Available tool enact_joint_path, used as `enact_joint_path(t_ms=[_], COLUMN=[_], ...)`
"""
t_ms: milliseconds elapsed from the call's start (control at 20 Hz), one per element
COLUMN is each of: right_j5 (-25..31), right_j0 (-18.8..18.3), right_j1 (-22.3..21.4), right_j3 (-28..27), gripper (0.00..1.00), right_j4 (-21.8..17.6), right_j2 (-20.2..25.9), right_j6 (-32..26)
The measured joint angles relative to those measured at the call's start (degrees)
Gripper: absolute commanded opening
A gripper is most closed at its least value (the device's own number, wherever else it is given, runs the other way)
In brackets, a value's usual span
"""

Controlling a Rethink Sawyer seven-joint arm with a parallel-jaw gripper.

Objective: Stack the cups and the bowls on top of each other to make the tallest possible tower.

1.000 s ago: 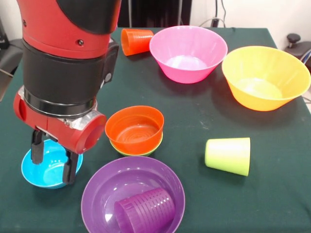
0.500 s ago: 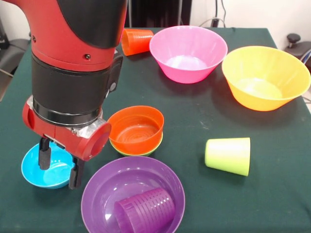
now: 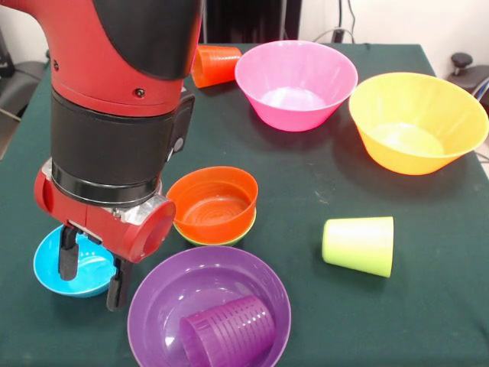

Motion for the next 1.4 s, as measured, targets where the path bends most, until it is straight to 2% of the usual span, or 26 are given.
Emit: enact_joint_path(t_ms=[450,750,1400], right_j5=[-1.81,-5.03,-7.3], right_j0=[0.04,0.22,0.27], right_j1=[-0.24,-2.25,-7.15], right_j3=[1.91,8.1,17.99], gripper=[1.0,1.0,1.0], right_j4=[0.0,-0.23,-0.56], right_j2=[0.48,0.55,0.59], right_j6=[0.0,0.0,0.0])
